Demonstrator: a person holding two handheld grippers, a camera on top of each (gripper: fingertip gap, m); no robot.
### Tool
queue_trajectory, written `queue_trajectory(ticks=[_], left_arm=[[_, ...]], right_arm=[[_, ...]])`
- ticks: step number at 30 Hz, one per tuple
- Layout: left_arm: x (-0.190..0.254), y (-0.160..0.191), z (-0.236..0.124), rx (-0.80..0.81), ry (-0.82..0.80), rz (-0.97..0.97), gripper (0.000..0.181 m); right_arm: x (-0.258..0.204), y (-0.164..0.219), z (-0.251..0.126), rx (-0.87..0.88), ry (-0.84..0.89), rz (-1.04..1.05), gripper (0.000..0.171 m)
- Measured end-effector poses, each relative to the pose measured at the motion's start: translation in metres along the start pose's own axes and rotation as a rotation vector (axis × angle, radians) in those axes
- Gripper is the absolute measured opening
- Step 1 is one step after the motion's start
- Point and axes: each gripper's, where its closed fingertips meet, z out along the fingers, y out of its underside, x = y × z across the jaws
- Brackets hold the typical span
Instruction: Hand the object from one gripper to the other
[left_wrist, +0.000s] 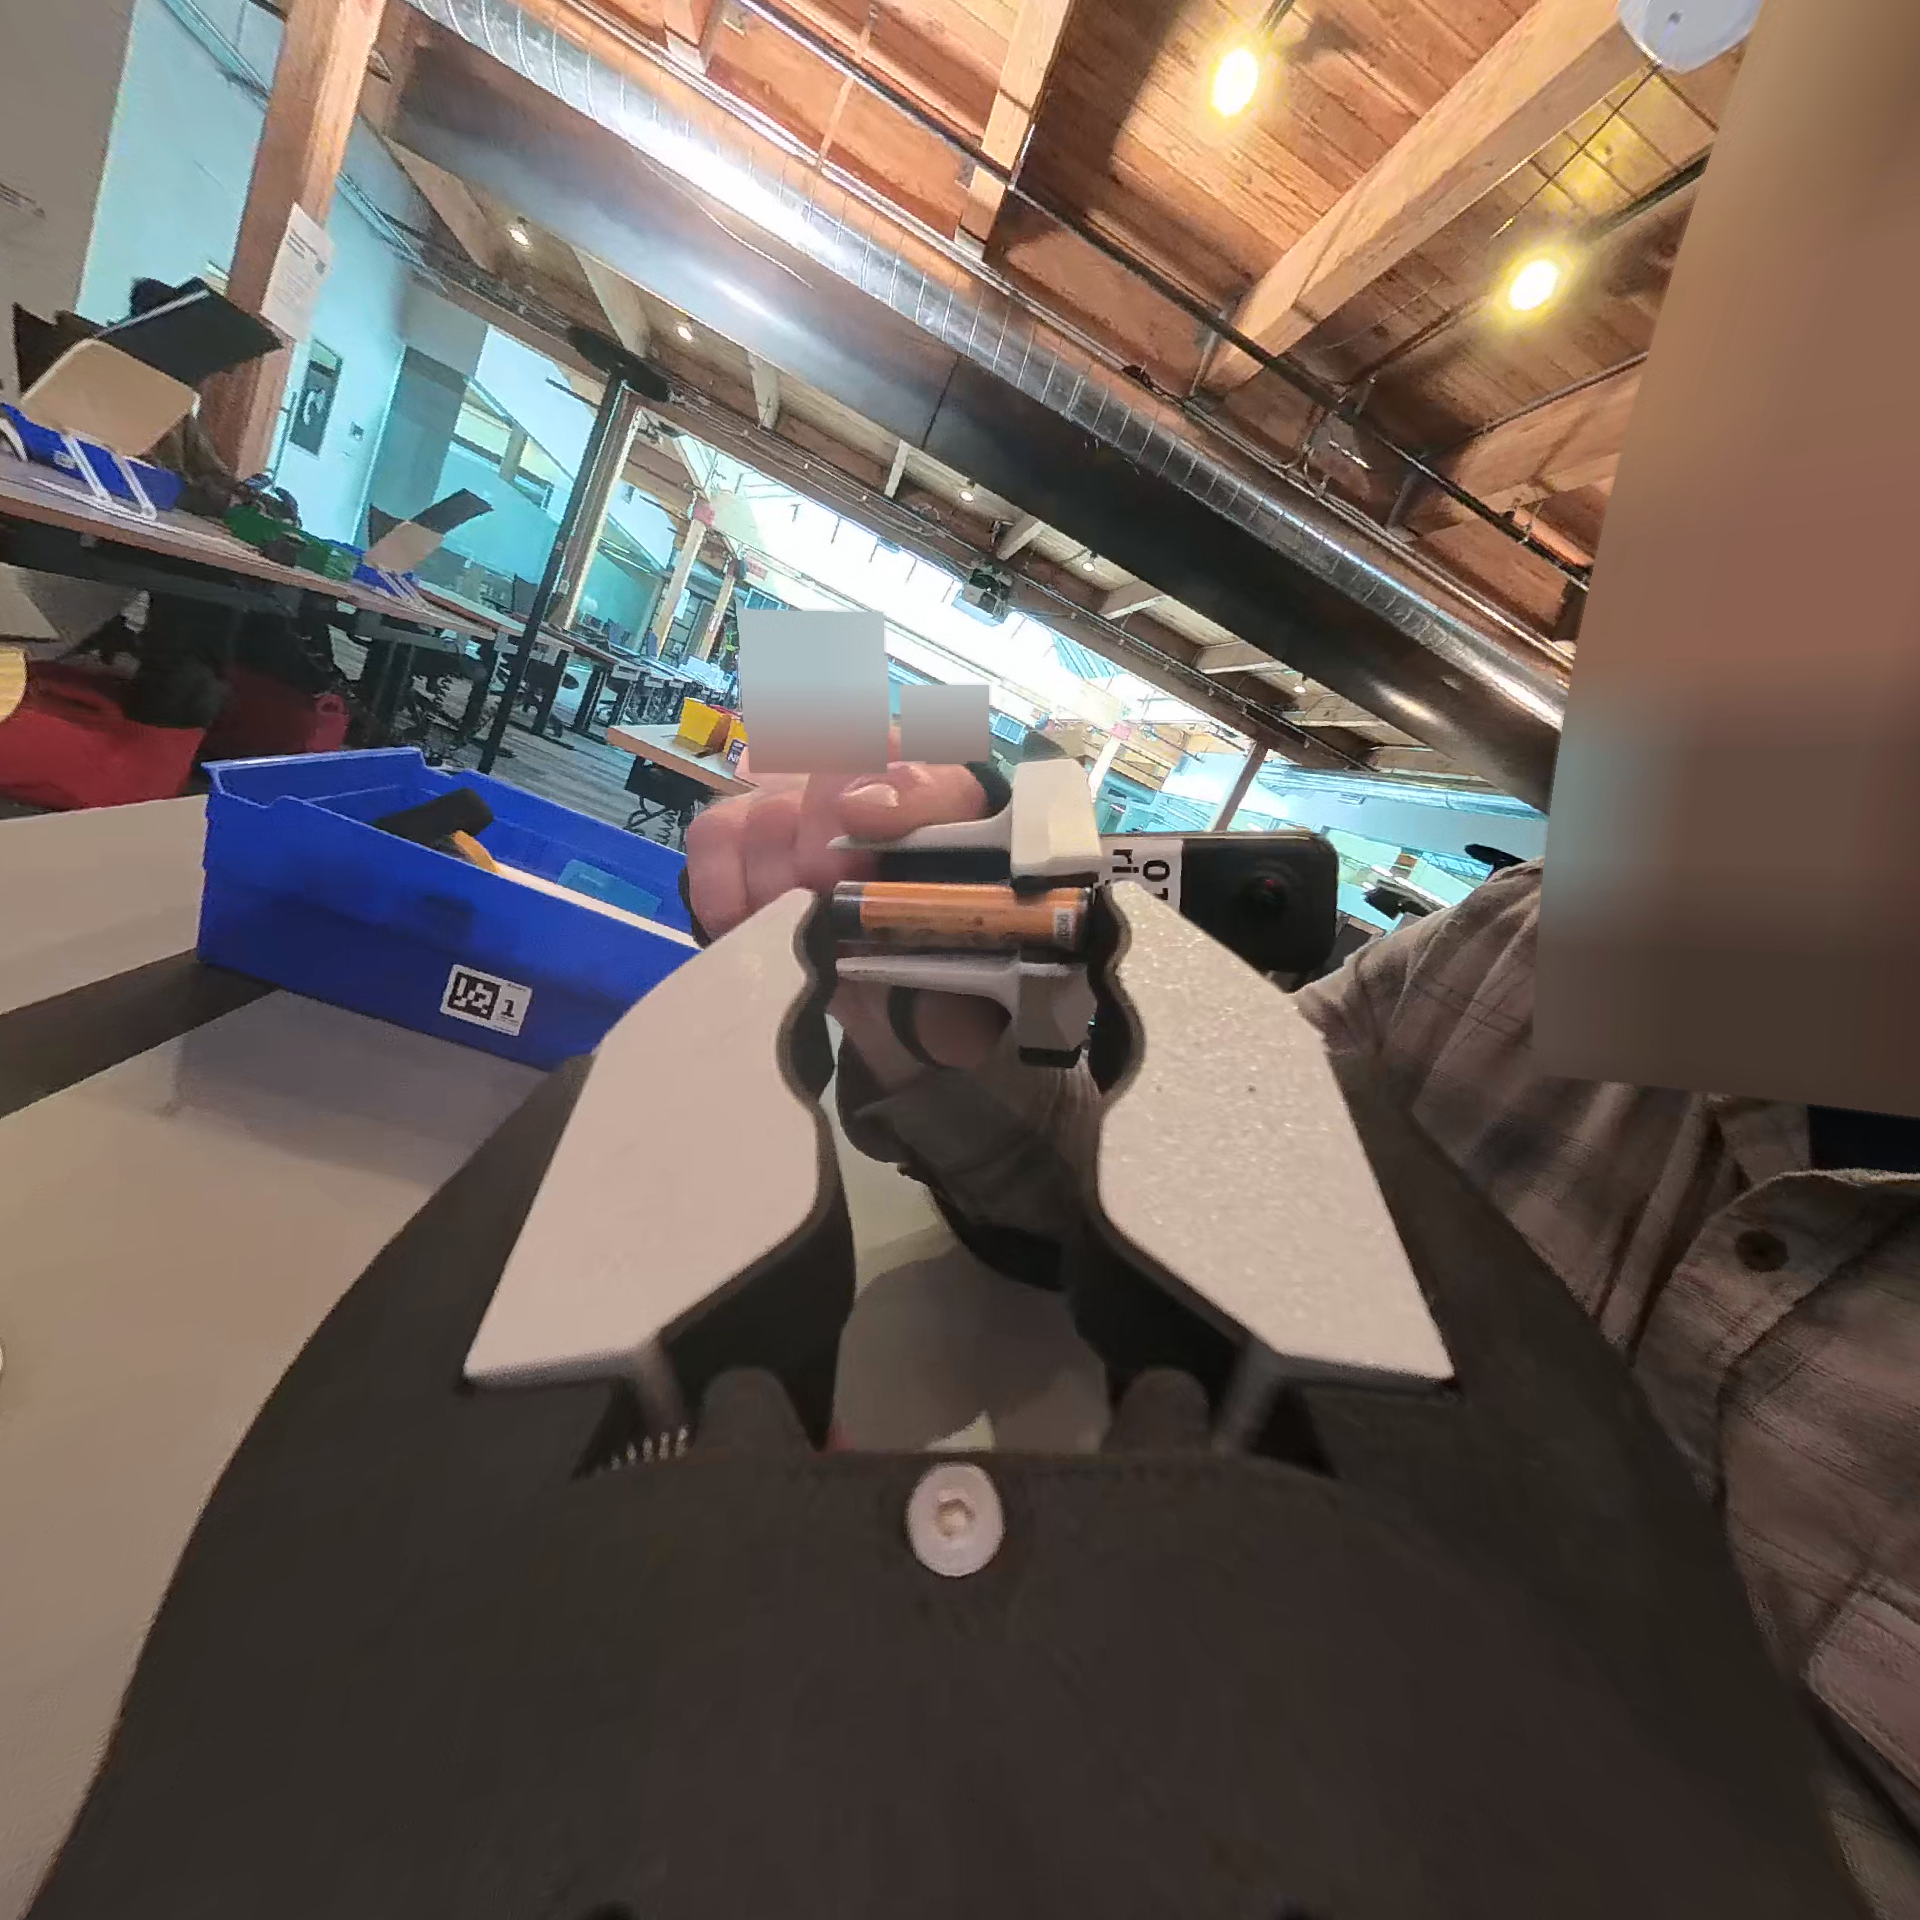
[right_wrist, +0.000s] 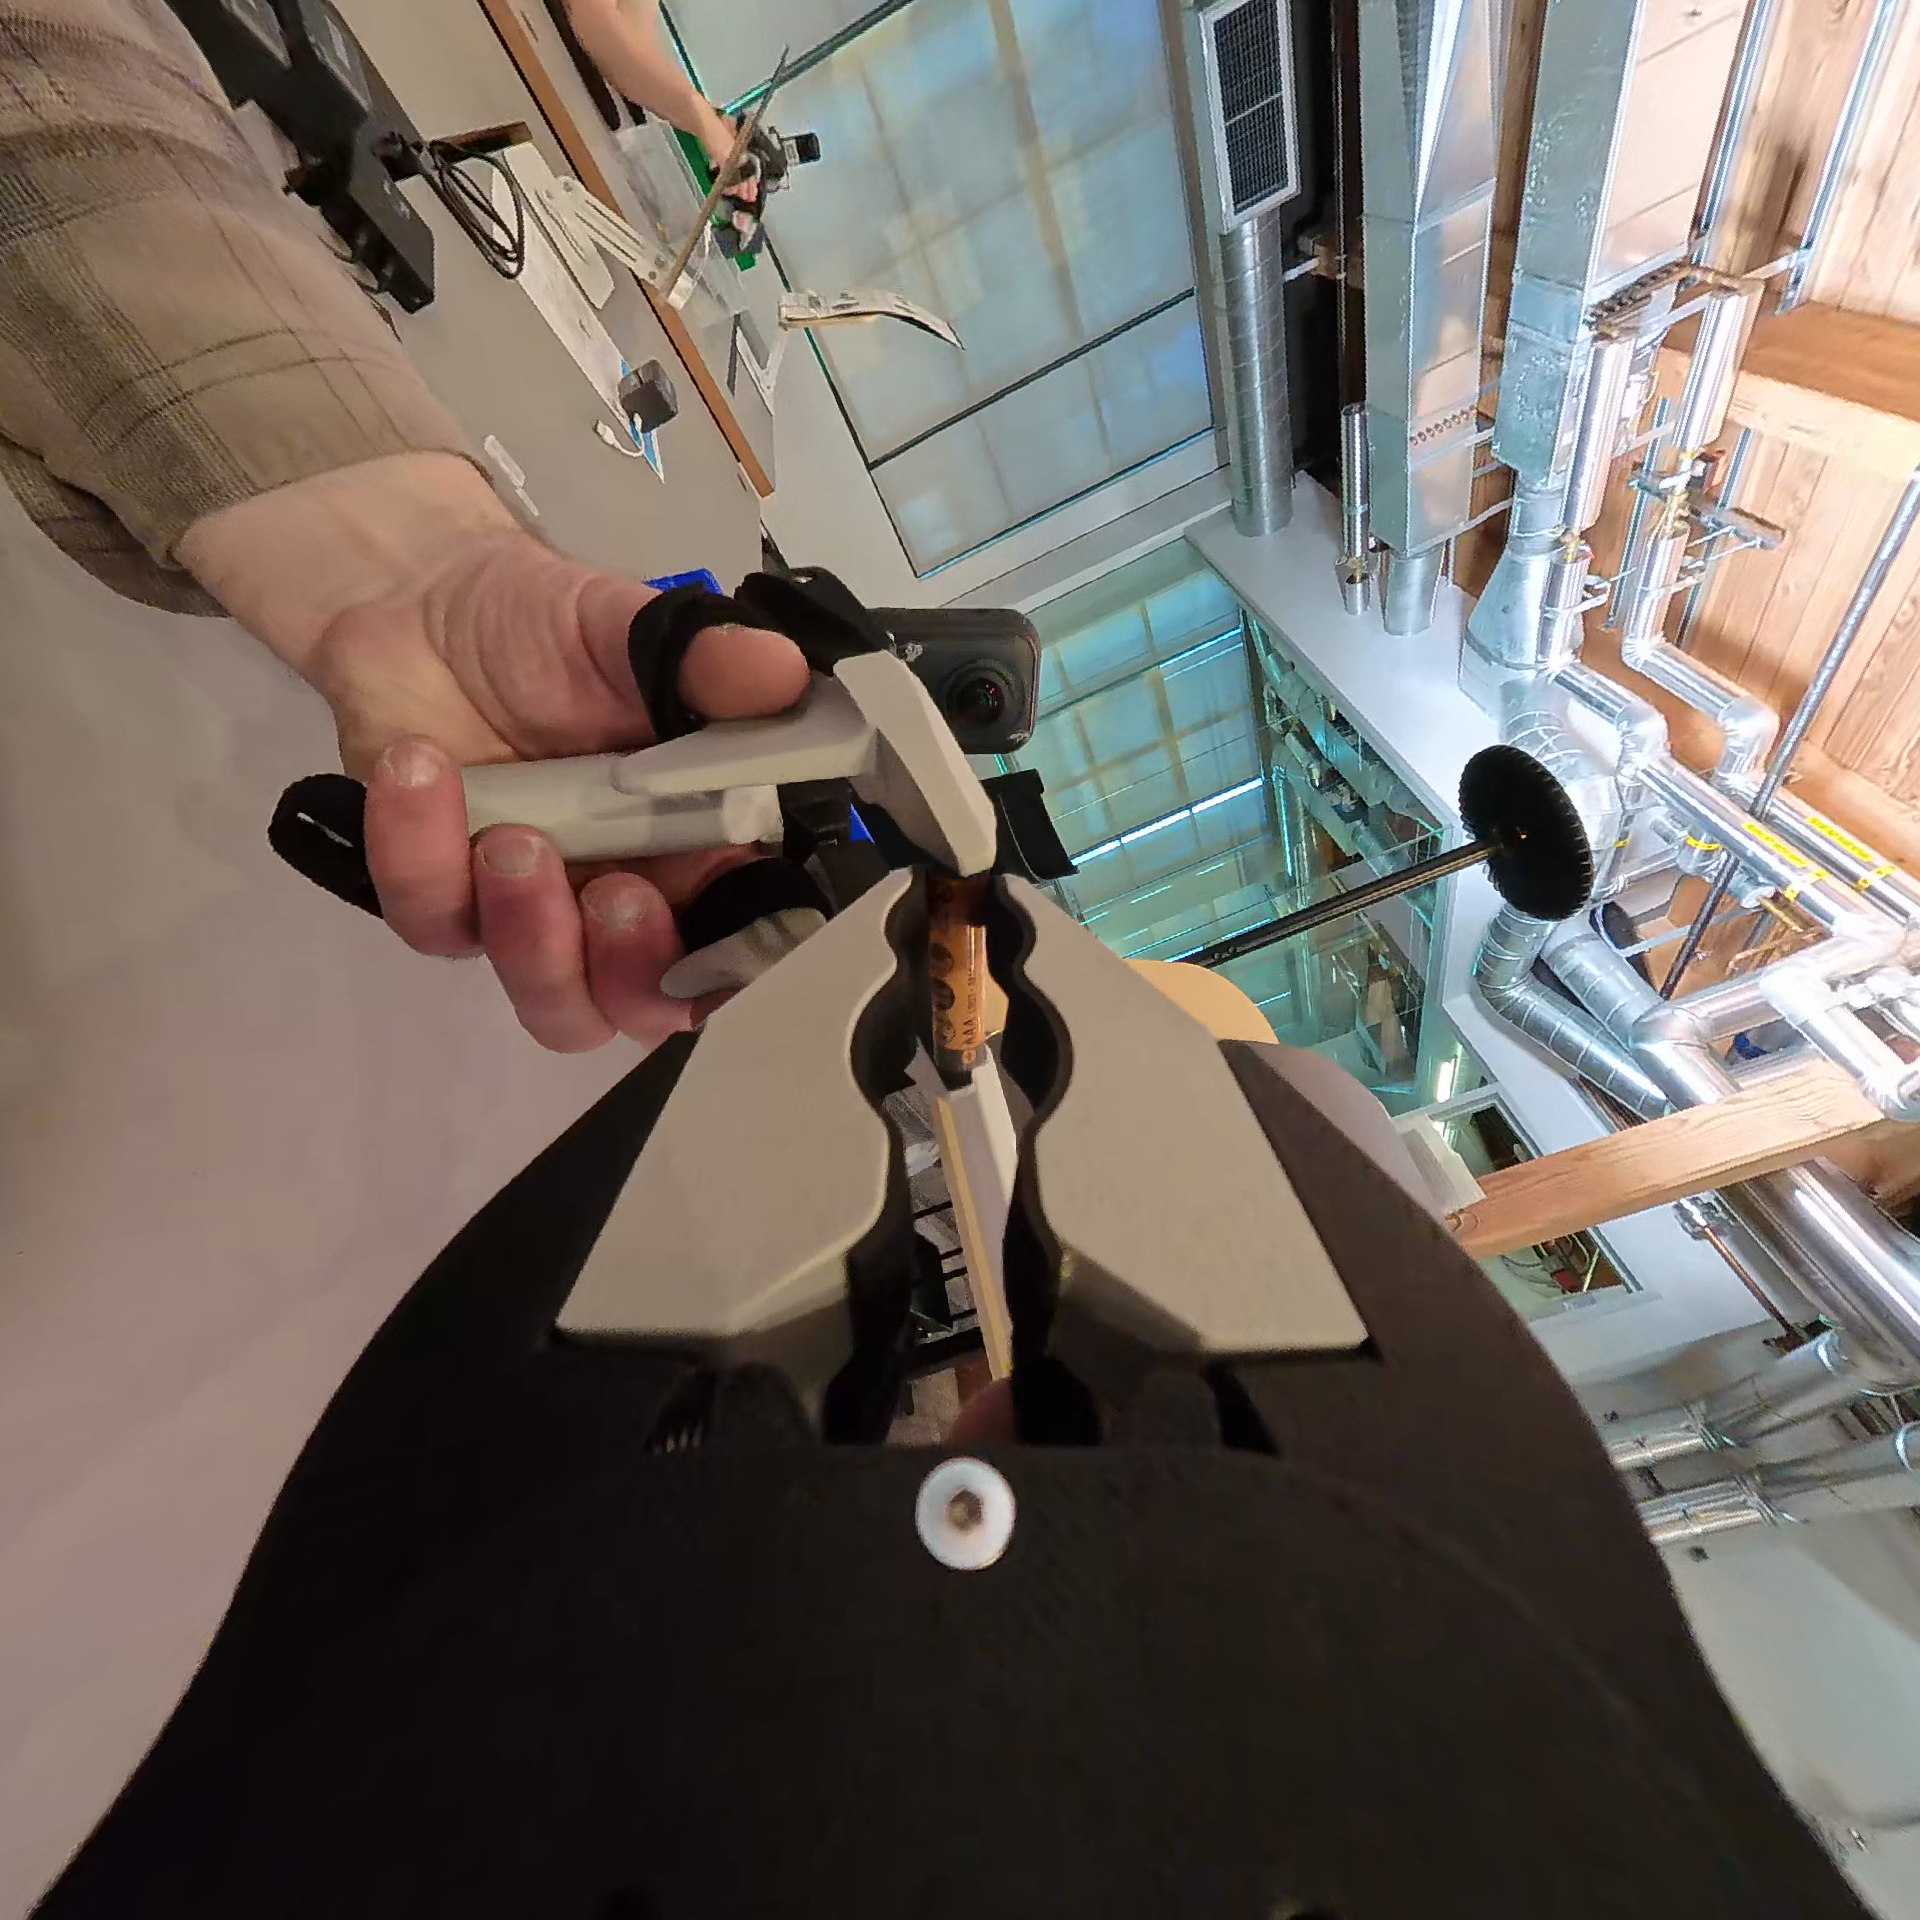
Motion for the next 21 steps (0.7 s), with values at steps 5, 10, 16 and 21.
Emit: queue_trajectory(ticks=[5, 10, 16, 21], left_arm=[[-0.001, -0.002, -0.001, 0.019, -0.022, 0.052, 0.046], [-0.001, -0.009, -0.006, 0.041, -0.042, 0.094, 0.046], [0.001, -0.019, -0.014, 0.057, -0.025, 0.109, 0.046], [0.014, -0.013, -0.013, 0.015, 0.059, 0.099, 0.046]], right_arm=[[0.000, 0.000, 0.001, -0.013, 0.008, -0.014, 0.007], [0.001, 0.004, 0.000, -0.043, 0.005, -0.046, 0.024], [0.012, 0.011, -0.006, -0.086, 0.034, -0.094, 0.025], [0.013, 0.012, -0.008, -0.117, 0.028, -0.161, 0.024]])
